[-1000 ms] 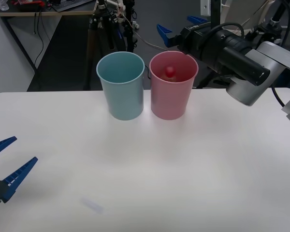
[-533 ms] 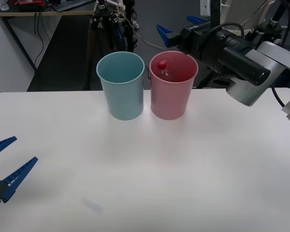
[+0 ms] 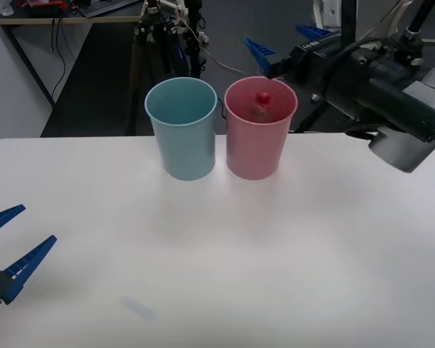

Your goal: Grasp the object on the table and drop it into the matching bin: aluminum can to the light blue bin, PET bottle to the pink bin.

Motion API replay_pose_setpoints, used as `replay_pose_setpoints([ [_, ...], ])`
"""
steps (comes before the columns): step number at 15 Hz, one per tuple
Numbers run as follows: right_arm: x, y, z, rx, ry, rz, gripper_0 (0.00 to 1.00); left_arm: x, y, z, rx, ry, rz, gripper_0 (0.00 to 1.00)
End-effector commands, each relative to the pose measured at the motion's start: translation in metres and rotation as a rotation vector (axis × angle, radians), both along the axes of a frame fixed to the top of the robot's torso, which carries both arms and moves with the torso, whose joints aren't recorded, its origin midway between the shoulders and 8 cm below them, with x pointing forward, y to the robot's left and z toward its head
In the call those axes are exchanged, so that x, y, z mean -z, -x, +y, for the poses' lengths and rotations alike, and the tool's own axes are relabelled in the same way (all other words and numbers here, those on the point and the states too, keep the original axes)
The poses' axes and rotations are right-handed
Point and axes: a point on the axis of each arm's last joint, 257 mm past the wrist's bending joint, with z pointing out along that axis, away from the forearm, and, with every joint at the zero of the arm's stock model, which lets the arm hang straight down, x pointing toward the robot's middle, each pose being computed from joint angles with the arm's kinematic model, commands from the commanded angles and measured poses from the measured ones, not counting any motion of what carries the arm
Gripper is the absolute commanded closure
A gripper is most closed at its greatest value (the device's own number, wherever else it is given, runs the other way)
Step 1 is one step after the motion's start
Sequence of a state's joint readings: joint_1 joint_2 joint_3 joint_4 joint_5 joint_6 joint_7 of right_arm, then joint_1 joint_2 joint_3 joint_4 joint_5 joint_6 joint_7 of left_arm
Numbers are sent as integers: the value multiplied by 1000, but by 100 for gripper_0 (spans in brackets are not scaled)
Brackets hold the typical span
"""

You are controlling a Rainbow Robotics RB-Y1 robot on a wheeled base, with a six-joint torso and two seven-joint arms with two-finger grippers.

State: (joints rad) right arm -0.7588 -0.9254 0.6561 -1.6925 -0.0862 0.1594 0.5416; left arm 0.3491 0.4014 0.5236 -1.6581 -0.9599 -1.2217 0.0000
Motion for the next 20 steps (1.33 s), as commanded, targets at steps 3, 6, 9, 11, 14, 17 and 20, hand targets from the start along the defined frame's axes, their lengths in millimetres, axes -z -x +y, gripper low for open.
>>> replay_pose_setpoints([
  [3, 7, 42, -21, -15, 5, -4, 0, 0, 0, 0, 0, 0, 0, 0],
  [6, 18, 66, -31, -25, -32, 19, 0, 0, 0, 0, 0, 0, 0, 0],
  [9, 31, 93, -42, -51, -87, 37, 0, 0, 0, 0, 0, 0, 0, 0],
  [11, 42, 109, -49, -77, -109, 54, 0, 0, 0, 0, 0, 0, 0, 0],
  [14, 64, 128, -63, -104, -132, 92, 0, 0, 0, 0, 0, 0, 0, 0],
  [17, 83, 144, -77, -108, -99, 84, 0, 0, 0, 0, 0, 0, 0, 0],
  [20, 102, 163, -88, -115, -66, 76, 0, 0, 0, 0, 0, 0, 0, 0],
])
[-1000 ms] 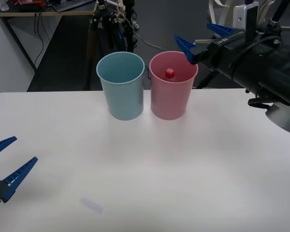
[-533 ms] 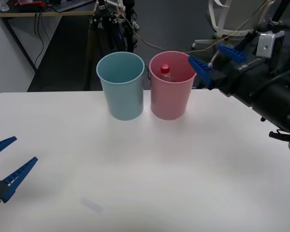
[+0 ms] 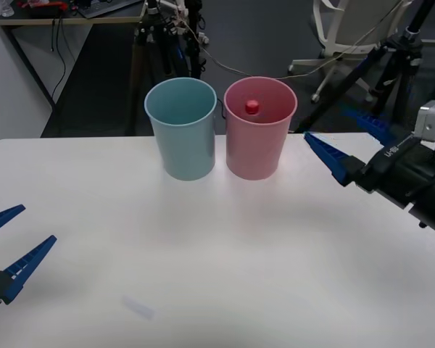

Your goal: Grasp the object on the table and drop it into the matching bin: aluminum can to the light blue bin, PET bottle to the pink bin.

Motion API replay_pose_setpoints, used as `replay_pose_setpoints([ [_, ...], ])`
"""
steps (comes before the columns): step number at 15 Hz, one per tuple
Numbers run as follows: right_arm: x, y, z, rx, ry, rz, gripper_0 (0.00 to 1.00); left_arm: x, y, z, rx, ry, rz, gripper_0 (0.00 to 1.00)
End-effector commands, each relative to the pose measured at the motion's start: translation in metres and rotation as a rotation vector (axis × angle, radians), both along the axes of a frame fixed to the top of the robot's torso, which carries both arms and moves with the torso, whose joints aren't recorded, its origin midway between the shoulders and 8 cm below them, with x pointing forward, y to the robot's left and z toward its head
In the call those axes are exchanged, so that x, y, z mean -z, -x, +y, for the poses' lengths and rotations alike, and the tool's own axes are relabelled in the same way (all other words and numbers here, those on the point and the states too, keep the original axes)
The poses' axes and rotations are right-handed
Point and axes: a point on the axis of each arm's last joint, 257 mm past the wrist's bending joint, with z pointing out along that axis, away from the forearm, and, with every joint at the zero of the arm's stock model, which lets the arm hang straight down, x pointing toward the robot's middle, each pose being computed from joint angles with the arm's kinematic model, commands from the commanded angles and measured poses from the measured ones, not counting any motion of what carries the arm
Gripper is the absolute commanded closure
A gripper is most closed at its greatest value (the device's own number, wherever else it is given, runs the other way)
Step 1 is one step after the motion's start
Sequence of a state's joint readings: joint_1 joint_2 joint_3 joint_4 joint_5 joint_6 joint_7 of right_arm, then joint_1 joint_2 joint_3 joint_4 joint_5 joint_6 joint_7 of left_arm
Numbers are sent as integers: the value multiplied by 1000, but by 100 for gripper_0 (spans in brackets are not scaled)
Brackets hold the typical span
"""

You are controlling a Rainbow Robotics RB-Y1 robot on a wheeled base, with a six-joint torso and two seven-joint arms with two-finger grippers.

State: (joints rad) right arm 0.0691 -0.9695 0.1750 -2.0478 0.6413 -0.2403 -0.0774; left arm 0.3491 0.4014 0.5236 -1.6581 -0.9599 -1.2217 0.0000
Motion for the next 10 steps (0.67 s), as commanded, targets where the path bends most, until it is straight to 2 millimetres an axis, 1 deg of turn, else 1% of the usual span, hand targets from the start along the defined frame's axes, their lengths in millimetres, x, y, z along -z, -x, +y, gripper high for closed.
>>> replay_pose_setpoints([
  [1, 20, 17, -9, -5, 26, 1, 0, 0, 0, 0, 0, 0, 0, 0],
  [3, 34, 28, -16, -3, 44, -2, 0, 0, 0, 0, 0, 0, 0, 0],
  [6, 60, 44, -24, -11, 65, 15, 0, 0, 0, 0, 0, 0, 0, 0],
  [9, 81, 57, -30, -31, 88, 36, 0, 0, 0, 0, 0, 0, 0, 0],
  [10, 84, 60, -32, -34, 98, 34, 0, 0, 0, 0, 0, 0, 0, 0],
])
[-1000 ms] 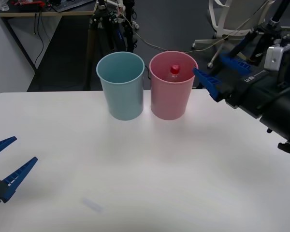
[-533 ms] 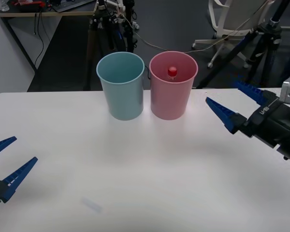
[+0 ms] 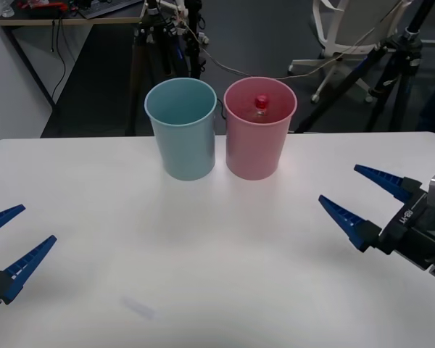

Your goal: Grasp the object on the table and drop it into the matching bin: aluminum can to the light blue bin, PET bottle to the pink bin.

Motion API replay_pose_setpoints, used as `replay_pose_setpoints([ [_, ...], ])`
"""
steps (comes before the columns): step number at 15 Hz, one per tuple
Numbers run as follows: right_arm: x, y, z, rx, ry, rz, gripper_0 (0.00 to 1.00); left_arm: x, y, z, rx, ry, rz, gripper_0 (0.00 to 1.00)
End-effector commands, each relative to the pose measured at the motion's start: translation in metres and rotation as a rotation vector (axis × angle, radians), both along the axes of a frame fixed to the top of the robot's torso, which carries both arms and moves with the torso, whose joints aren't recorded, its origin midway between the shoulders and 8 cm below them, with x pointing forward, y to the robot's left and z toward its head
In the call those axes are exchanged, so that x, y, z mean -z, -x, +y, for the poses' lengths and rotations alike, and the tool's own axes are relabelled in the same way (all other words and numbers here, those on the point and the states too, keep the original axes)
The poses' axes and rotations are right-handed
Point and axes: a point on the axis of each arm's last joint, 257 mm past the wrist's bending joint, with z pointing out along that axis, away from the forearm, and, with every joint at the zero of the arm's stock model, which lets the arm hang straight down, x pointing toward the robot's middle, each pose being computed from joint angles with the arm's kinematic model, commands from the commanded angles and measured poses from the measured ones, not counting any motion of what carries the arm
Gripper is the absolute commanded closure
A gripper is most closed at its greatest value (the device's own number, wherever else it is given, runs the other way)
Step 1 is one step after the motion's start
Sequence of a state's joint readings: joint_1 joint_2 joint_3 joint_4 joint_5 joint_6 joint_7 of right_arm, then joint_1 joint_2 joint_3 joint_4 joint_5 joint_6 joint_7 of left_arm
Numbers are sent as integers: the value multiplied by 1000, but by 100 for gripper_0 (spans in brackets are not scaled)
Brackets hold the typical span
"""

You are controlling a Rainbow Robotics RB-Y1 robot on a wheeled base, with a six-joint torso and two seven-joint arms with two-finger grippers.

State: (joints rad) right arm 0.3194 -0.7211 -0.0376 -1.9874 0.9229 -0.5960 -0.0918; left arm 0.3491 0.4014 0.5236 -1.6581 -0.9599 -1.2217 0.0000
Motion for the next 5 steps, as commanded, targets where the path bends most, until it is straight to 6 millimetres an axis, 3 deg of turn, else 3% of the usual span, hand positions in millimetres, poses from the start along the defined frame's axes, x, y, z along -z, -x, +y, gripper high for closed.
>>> replay_pose_setpoints([
  [1, 11, 8, -5, -7, 16, 8, 0, 0, 0, 0, 0, 0, 0, 0],
  [5, 11, 10, -4, -14, 11, 10, 0, 0, 0, 0, 0, 0, 0, 0],
])
